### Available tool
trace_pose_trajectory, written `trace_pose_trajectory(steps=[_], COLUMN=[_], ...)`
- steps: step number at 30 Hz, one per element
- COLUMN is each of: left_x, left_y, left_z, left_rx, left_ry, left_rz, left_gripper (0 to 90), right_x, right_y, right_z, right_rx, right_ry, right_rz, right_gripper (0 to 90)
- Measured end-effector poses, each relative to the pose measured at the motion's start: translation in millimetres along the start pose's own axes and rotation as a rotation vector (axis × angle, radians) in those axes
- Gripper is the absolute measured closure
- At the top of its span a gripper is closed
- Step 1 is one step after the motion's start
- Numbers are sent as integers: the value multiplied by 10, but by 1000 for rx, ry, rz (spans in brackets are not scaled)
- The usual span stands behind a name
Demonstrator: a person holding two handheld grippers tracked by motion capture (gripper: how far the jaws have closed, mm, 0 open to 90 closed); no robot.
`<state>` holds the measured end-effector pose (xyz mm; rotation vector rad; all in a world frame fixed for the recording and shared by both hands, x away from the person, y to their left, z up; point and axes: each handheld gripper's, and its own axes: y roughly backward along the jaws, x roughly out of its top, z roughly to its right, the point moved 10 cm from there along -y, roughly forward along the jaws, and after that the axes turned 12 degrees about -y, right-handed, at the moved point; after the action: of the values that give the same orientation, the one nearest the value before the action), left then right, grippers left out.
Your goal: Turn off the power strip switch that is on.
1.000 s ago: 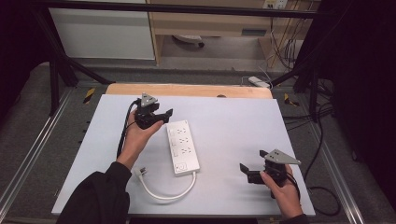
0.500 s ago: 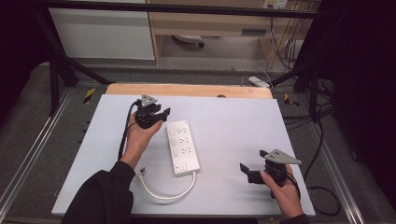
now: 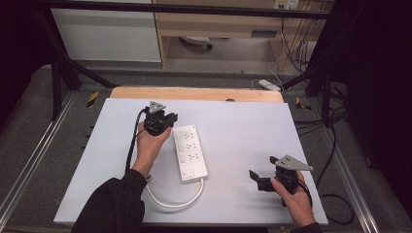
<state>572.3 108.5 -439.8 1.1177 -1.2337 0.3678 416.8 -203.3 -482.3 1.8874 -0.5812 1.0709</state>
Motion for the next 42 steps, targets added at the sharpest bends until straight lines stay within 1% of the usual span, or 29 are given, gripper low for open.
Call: trace_pose_trajectory(steps=[2,5,7,11,15,19,24,27,30,35,38,42], left_x=[-17,-29,-37,-45,-59,-85,-136,-159,-185,-286,-319,-355], left_y=[-10,-23,-36,-53,-54,-58,-65,-66,-62,-44,-39,-58], left_z=[8,54,84,96,86,80,59,70,82,118,132,159], left_rx=[-6,-30,-42,-41,-34,-24,-10,-11,-12,-20,-25,-33], left_ry=[3,12,3,-5,-12,-29,-25,-42,-39,-38,-37,-38], left_rz=[-4,-2,-6,-7,-12,-27,-47,-63,-68,-90,-93,-109], left_gripper=[828,853,869,896,899,899,900,900,900,900,900,900], right_x=[0,-1,-3,0,-1,-3,1,0,-1,-2,2,-4], right_y=[3,-3,-5,2,1,-1,2,0,-4,-5,1,-9], right_z=[-3,-4,-5,-5,-3,-8,-6,-7,-7,-8,-15,-14], right_rx=[1,2,1,2,2,4,4,4,3,4,5,3], right_ry=[-2,1,2,-1,0,2,-3,-1,0,-1,-5,-2], right_rz=[0,-1,-2,1,-1,-2,0,-1,-1,-1,0,-3], right_gripper=[23,23,23,23,23,23,23,23,23,23,23,23])
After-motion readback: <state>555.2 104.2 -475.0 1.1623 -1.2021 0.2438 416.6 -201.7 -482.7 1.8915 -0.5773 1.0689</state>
